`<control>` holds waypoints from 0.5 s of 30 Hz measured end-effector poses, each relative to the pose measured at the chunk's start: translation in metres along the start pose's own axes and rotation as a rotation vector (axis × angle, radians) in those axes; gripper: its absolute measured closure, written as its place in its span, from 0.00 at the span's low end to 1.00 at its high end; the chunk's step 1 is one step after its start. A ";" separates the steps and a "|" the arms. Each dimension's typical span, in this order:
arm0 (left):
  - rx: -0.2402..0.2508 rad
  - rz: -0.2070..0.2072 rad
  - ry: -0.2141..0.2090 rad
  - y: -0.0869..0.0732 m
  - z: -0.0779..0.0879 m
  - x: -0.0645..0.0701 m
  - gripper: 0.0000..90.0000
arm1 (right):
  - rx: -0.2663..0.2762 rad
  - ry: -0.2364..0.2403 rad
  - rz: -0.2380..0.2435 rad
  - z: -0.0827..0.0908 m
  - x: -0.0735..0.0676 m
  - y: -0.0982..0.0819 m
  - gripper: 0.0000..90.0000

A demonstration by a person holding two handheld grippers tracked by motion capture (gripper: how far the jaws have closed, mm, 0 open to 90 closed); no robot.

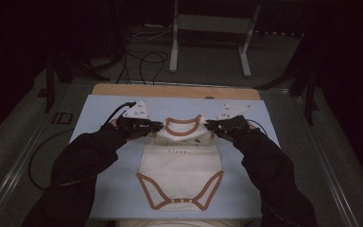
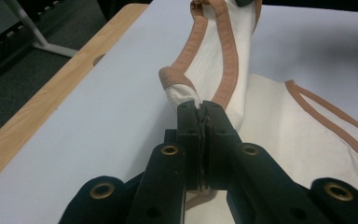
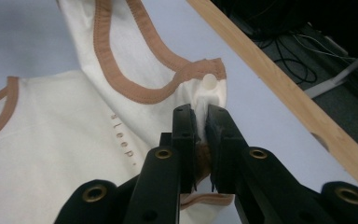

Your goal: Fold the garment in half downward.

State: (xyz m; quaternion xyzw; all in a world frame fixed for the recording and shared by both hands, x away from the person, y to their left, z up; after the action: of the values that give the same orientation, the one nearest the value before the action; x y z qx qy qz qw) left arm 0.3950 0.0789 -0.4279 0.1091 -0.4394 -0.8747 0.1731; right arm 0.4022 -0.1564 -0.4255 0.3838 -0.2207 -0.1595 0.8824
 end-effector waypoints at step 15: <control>-0.011 -0.026 -0.022 -0.017 0.004 0.024 0.97 | 0.009 0.051 0.011 0.006 -0.035 -0.013 0.92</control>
State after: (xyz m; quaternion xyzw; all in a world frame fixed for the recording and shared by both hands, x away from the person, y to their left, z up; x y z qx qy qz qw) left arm 0.3682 0.0818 -0.4403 0.1042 -0.4351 -0.8804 0.1573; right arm 0.3682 -0.1527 -0.4412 0.3904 -0.2009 -0.1436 0.8869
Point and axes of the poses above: each handheld gripper's, and its own axes: z roughly backward along the jaws, y roughly out of its top, x roughly to its right, the point moved 7 cm from there along -z, roughly forward along the jaws, and after that the axes turned 5 degrees about z, right-handed, at the moved point
